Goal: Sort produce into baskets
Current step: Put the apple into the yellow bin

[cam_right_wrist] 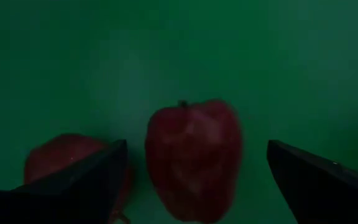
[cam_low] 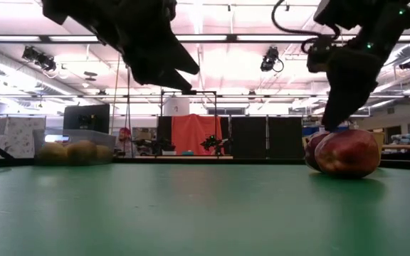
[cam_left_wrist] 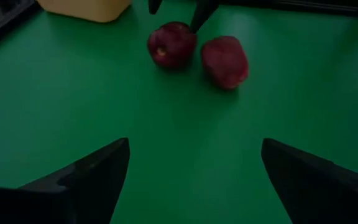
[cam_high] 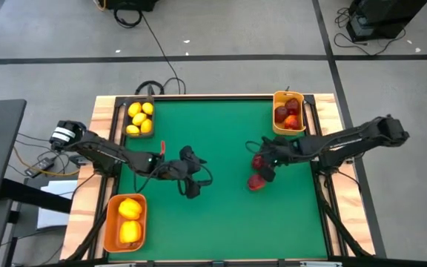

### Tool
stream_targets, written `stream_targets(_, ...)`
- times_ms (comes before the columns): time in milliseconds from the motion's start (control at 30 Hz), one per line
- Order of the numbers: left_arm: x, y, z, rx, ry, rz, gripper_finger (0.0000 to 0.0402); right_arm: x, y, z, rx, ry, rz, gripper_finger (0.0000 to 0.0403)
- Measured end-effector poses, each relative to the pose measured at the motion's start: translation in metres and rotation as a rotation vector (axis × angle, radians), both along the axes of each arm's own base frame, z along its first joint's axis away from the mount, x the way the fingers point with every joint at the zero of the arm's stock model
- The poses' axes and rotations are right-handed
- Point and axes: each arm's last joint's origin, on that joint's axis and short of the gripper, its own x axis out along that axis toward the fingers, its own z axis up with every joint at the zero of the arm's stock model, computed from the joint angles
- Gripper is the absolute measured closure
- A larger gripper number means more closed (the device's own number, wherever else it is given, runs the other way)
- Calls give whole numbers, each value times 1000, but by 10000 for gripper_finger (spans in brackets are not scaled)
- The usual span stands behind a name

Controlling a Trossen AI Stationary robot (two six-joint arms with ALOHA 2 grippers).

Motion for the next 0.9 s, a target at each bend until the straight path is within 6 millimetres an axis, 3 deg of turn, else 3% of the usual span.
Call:
stream_targets(167, -3, -9, -2, -20, 15, -10, 30, 10, 6, -21, 5, 107, 28, 8)
stream_targets(333, -6, -9, -4, 3, 43, 26, 30, 17, -1, -45, -15, 226, 3, 12)
stream_targets(500, -6, -9, -5, 7, 52, 28, 30, 23, -4, -57, -8, 269, -3, 74)
stream_targets(600, -6, -9, -5, 7, 52, 28, 30, 24, -7, -55, 0, 247, -11, 126)
stream_targets(800, -6, -9, -5, 11, 51, 25, 30, 17, -19, -25, -28, 91, -75, 126)
stream_targets(900, -6, -9, -5, 30, 50, 11, 30, 7, -34, -2, -155, -23, -182, 126)
